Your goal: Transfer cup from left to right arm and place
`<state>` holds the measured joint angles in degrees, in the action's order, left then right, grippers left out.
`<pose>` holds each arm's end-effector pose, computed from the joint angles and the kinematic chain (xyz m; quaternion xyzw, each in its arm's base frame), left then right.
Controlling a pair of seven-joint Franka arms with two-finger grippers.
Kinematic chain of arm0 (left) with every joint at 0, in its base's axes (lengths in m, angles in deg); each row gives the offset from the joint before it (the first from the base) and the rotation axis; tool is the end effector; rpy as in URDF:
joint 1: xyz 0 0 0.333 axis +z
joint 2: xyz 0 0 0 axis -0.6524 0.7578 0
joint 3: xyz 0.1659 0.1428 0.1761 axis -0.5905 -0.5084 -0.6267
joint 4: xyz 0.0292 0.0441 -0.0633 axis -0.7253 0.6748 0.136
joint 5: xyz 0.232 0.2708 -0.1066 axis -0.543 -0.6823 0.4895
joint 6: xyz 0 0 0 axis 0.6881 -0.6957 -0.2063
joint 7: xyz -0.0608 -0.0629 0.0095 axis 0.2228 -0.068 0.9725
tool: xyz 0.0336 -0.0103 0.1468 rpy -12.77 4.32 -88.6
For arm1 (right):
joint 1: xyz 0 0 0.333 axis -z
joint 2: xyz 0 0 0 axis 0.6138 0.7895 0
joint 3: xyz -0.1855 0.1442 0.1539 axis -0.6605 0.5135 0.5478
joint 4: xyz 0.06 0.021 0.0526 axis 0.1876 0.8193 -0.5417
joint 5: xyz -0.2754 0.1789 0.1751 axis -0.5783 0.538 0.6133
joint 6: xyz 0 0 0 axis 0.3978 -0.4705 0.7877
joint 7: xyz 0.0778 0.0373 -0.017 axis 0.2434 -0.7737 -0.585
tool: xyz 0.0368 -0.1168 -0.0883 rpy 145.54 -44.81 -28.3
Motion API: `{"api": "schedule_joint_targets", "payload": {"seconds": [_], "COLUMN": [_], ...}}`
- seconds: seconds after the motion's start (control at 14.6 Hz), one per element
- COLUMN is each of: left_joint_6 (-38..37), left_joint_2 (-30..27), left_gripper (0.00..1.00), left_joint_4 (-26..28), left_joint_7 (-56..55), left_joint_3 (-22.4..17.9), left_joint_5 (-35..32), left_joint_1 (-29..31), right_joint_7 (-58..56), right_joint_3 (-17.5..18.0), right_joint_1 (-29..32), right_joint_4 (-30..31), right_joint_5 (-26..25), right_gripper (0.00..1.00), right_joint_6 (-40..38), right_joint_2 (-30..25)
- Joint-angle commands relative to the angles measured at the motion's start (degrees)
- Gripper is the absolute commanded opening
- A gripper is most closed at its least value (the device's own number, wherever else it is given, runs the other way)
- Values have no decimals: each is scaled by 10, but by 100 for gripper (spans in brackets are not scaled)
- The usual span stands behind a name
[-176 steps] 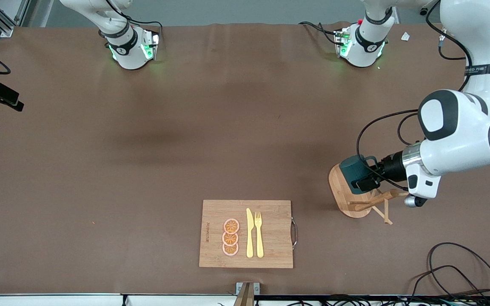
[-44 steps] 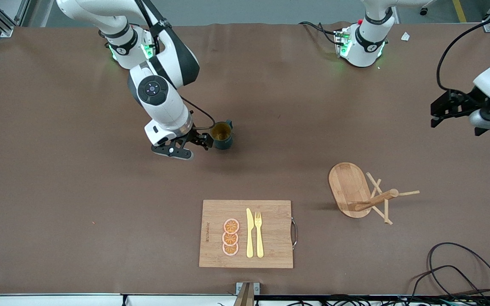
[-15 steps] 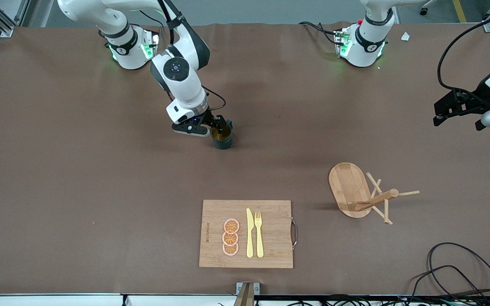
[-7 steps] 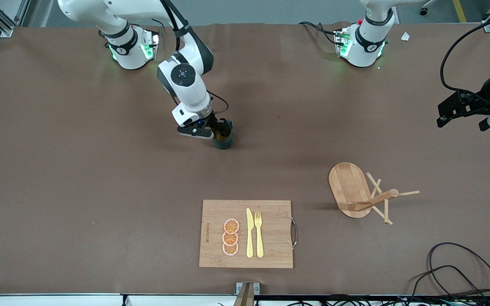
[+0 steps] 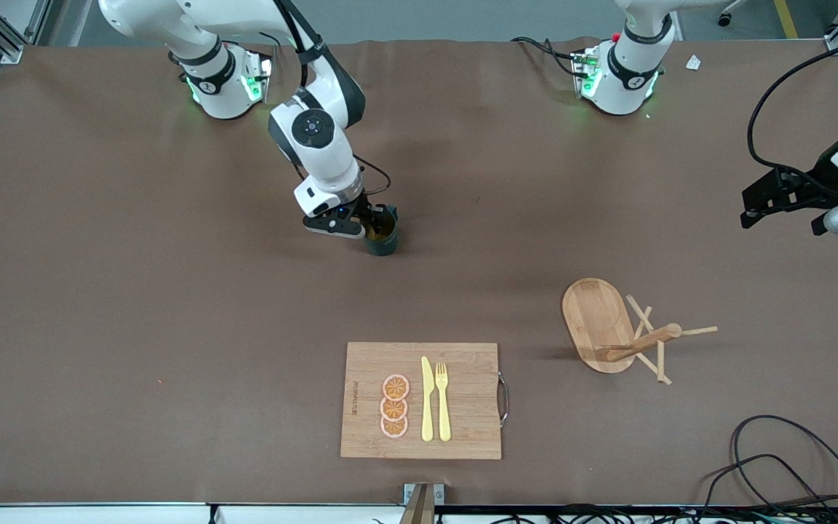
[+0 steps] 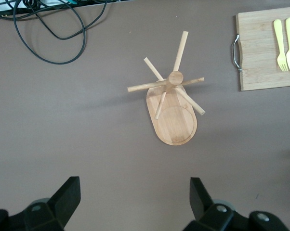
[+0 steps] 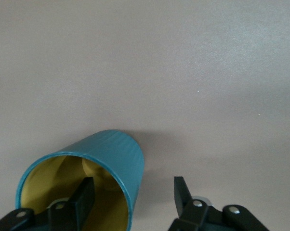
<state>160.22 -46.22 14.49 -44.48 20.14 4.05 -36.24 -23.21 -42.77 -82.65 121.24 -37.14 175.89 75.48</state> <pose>0.5666 -0.0501 0.5579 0.9966 -0.0661 0.0492 0.0033 0.4019 0.3645 0.1766 -0.9921 0.1126 -0.0241 0.0506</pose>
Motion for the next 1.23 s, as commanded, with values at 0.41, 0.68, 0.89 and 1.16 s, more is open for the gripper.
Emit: {"api": "schedule_joint_targets", "payload": {"seconds": [0.41,0.68,0.89,1.16], "left_joint_6": [-6,-6,-6,-6], "left_joint_2": [-1,-2,-11,-11], "left_gripper": [100,100,100,100], "left_joint_4": [-10,-10,-10,-10], "left_joint_7": [-5,-4,-4,-1], "left_joint_3": [-23,-40,-40,-41], "left_joint_5": [-1,-2,-2,-2], "left_joint_1": [-39,-55,-59,-60], "right_joint_7": [20,21,24,37], "right_joint_3": [-5,-5,-5,-4], "right_joint_1": [-7,-9,-11,-9], "right_joint_4": [4,2,0,-11], "right_joint_5": [1,1,0,0], "right_gripper": [43,19,4,1], "right_joint_6": [3,2,1,-5], "right_joint_2": [-5,-5,-2,-2]}}
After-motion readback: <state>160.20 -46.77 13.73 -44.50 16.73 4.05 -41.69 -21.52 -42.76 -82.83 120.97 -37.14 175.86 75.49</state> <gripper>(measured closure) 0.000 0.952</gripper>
